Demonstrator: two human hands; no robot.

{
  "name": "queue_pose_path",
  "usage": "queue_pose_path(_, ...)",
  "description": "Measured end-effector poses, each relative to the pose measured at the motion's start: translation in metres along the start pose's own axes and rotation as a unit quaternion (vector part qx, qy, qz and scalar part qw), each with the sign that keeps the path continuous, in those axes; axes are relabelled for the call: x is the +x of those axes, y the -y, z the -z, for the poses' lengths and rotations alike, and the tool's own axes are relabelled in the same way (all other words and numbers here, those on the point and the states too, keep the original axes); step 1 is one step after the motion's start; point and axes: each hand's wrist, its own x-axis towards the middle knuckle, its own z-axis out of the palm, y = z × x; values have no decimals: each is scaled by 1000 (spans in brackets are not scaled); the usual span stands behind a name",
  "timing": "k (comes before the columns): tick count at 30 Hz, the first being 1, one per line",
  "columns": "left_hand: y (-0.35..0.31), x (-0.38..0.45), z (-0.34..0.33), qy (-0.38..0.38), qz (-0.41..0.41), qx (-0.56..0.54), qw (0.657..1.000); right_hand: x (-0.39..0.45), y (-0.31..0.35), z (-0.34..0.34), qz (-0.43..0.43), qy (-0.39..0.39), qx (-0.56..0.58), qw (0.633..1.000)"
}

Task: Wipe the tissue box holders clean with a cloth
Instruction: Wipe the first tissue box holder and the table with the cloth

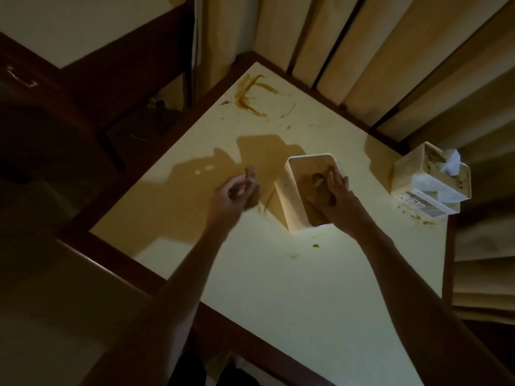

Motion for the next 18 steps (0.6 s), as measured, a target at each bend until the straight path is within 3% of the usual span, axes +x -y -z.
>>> queue_pose_path(9,-5,64,-34,79,-103,43,991,8,-8,-5,23,19,-51,998)
queue_pose_path(13,6,52,-48,18,-144,40,989,11,-13,-10,37,14,-51,998)
queue_pose_path(16,16,-2,-68,-36,-168,31,985,12,-12,-11,42,6,-50,998)
queue_pose_path(18,22,-48,-82,-30,-159,29,986,12,-11,-10,42,2,-66,997)
